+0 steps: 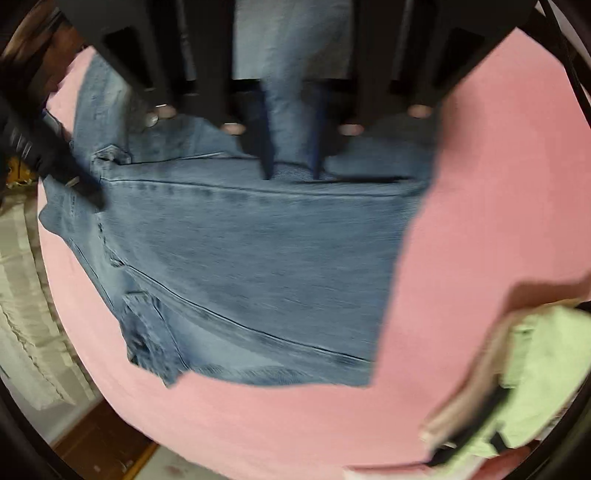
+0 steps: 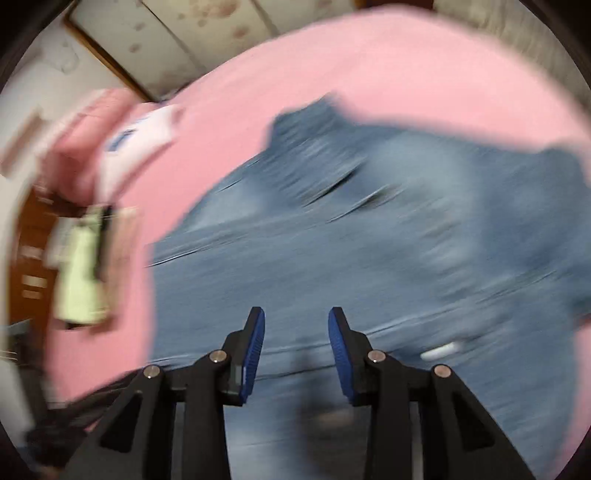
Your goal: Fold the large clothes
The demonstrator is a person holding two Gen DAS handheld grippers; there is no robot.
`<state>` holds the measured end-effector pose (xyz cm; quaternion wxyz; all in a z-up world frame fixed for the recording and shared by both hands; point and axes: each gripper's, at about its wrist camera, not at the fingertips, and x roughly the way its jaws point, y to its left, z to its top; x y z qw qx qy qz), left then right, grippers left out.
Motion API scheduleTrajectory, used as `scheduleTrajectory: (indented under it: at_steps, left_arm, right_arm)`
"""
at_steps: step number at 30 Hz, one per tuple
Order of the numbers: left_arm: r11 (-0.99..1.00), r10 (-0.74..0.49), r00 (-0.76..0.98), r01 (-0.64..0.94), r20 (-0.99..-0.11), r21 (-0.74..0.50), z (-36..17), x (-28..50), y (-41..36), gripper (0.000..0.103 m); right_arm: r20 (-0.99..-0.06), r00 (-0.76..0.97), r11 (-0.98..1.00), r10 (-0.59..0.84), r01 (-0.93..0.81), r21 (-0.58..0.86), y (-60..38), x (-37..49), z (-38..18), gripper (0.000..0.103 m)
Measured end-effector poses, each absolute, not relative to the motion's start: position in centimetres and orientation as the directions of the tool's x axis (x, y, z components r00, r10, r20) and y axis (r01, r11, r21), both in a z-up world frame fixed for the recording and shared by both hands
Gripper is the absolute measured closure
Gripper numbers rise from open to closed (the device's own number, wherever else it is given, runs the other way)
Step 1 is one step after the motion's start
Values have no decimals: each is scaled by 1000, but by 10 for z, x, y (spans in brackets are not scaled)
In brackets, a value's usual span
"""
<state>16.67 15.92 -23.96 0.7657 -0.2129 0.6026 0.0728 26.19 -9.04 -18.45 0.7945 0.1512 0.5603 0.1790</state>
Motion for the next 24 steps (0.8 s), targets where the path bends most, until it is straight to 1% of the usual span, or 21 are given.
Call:
scheduleTrajectory:
  at_steps: [1,2,3,4,5,6,7,8,10,15,16,17,18,19,23,24]
  left_arm:
    - [900,-169,244,-356,-955,-250,-244,174,158,92]
    - [900,-183,233,-351,-955,-258,-253,188,147,93]
    - [895,-212,219,-349,-952,-279,-261,196,142,94]
    - [887,-239,209,-350,-948,-301,-270,203,138,94]
    - [876,-274,184,-357,-944,-324,-281,209,133,97]
    - [878,-265,155,-369,-952,-304,-294,215,129,102]
    - [886,-237,109,-385,-965,-261,-309,219,126,102]
    - [883,-241,93,-392,-966,-258,-326,232,125,102]
    - [872,-243,97,-414,-965,-261,-336,236,125,102]
    - [843,-259,126,-455,-958,-288,-341,230,131,102]
    - [839,-247,122,-469,-961,-275,-338,224,138,102]
    - [841,-199,109,-491,-974,-227,-337,220,145,102]
    - [841,-175,104,-502,-979,-203,-337,216,152,102]
    - [831,-176,110,-515,-978,-208,-336,211,162,102]
    - [762,-229,140,-590,-963,-267,-340,199,191,102]
    - [747,-236,148,-604,-960,-277,-341,198,196,102]
  right_arm:
    - [-816,256,854,519,-101,511,-79,260,-196,90]
    - [-810,227,839,541,-87,537,-67,258,-204,101]
    - [-805,196,827,560,-72,558,-58,257,-213,103]
    - [-797,170,814,579,-66,577,-51,257,-222,103]
    - [-789,144,801,598,-61,596,-44,256,-231,103]
    - [-788,114,796,605,-57,603,-38,254,-240,103]
    - [-796,97,802,598,-58,595,-34,252,-246,103]
    - [-815,85,820,573,-69,568,-31,256,-253,103]
    - [-853,57,852,519,-115,511,-27,261,-264,103]
    - [-856,64,855,513,-130,503,-49,266,-272,103]
    - [-858,69,857,509,-133,497,-57,269,-270,103]
    - [-865,77,866,495,-127,484,-63,271,-269,103]
    - [-876,93,879,474,-114,464,-73,273,-270,103]
    - [-895,117,902,430,-91,421,-88,274,-267,103]
    - [-909,178,921,378,26,388,-144,278,-262,103]
    - [-923,201,937,328,55,345,-159,278,-258,103]
